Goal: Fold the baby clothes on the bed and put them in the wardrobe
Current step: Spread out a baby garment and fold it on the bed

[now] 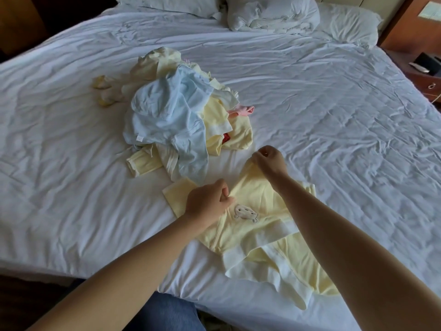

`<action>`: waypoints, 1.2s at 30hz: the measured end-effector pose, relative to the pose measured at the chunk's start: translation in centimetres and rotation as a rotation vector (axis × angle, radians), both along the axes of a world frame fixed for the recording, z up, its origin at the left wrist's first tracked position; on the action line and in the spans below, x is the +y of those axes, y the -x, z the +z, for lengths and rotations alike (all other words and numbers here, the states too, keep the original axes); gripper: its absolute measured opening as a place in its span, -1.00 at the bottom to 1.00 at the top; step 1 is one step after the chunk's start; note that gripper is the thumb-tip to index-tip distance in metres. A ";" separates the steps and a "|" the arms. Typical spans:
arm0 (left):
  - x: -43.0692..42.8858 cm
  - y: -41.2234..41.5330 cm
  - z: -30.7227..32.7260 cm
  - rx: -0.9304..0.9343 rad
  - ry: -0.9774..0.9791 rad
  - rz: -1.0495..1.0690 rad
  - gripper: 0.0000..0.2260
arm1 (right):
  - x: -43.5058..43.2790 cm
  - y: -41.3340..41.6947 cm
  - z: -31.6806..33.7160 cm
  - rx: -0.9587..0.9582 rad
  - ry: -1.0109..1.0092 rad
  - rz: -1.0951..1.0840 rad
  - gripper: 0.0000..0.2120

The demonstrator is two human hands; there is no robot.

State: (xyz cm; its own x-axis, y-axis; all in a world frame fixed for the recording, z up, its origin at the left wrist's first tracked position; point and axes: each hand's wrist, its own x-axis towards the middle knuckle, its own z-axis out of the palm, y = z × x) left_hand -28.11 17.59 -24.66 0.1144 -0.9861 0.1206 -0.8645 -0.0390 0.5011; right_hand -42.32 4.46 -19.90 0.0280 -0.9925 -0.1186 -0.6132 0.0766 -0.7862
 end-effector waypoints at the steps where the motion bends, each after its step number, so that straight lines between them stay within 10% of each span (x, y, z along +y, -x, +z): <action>1: 0.1 -0.3 0.1 0.005 0.022 0.004 -0.73 | -0.1 0.0 0.0 -0.087 0.001 -0.017 -0.89; 6: 0.5 -0.8 -0.3 -0.094 0.152 -0.020 -0.71 | 0.2 -0.3 -1.3 -0.212 -0.125 0.126 -0.77; 11: 0.1 -0.9 -2.2 -0.257 0.233 -0.092 -0.85 | 0.4 0.9 -2.7 0.270 0.025 0.288 -0.53; 18: 1.5 2.1 -0.2 -0.060 0.302 -0.247 -0.73 | 3.5 6.6 -1.5 0.311 0.234 0.272 -0.70; 26: 4.4 6.2 0.7 -0.358 -0.067 -0.320 -0.62 | 8.9 11.3 -1.2 0.439 0.134 0.501 -0.81; 36: 5.4 5.5 4.3 -0.048 -0.065 -0.162 -0.86 | 11.5 12.8 -1.3 0.685 0.228 0.430 -0.50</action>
State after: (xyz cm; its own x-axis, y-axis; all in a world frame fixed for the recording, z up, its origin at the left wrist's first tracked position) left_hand -33.58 23.01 -20.35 -0.0509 -0.9971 0.0570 -0.8850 0.0715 0.4601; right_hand -55.13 15.98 -21.22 0.4043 -0.9135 -0.0451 -0.9001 -0.3886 -0.1971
